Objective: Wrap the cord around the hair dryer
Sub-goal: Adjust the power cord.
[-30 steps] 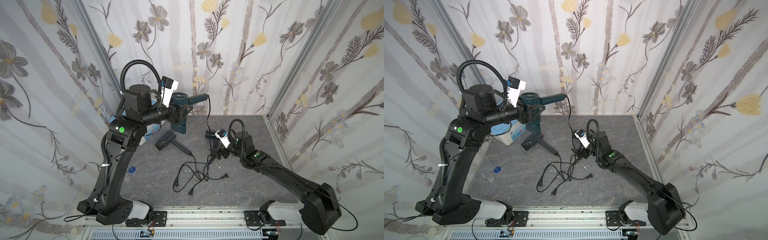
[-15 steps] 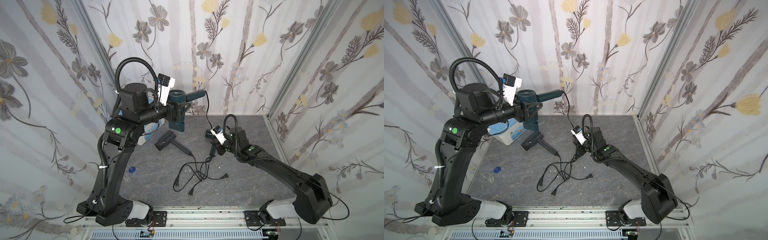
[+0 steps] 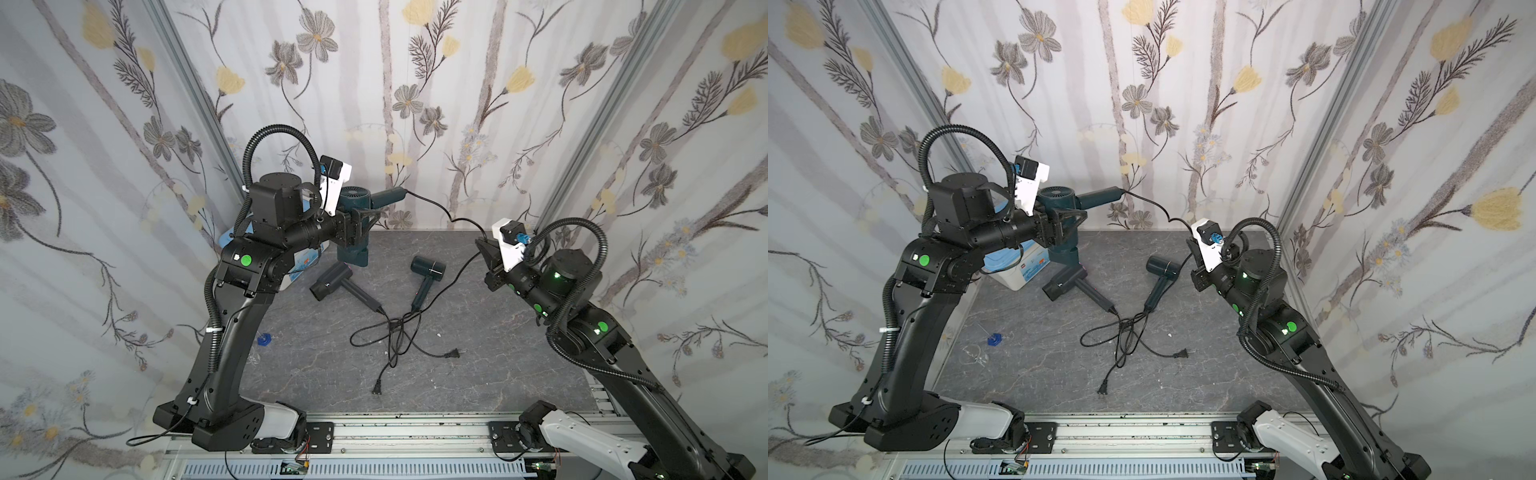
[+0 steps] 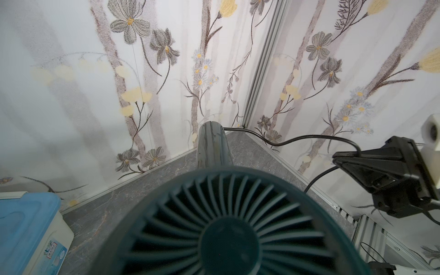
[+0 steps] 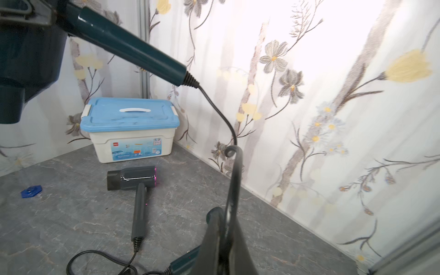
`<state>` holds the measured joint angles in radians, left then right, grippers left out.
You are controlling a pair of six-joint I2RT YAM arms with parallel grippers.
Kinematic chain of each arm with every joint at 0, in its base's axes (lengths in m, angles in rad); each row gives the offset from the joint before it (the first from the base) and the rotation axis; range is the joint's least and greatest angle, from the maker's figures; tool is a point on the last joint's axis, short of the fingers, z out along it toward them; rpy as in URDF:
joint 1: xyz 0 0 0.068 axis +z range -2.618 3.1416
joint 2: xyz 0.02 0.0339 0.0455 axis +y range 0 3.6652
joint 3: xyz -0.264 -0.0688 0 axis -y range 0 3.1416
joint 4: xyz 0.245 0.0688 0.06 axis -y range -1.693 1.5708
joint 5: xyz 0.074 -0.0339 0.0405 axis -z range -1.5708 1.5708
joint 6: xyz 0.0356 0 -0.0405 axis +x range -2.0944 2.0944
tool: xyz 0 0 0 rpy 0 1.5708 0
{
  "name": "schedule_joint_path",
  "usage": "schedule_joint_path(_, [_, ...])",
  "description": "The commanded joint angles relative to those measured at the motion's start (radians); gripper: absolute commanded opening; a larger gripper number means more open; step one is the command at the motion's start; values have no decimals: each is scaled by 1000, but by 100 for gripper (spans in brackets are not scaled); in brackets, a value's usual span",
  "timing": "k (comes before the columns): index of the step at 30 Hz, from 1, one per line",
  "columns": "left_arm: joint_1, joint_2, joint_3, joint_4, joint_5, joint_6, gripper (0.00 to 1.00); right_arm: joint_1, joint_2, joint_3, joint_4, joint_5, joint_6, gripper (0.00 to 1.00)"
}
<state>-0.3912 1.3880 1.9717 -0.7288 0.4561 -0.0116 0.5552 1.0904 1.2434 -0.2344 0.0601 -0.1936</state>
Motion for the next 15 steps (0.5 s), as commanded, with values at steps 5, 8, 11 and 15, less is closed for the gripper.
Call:
schedule_joint_path(5, [3,-10,-3,111,6,-25,0,1,-91,91,26,201,-94,0])
schedule_joint_path(8, [2,-9,-6,126,11,-34,0,1,-101,138,40,192,-119,0])
schedule_joint_path(11, [2,-12,-16,139,13,-46,0,0,-89,172,24,217,-158,0])
schedule_joint_path(15, [3,-29,-54,157,11,-58,0,0,-61,156,-35,306,-188,0])
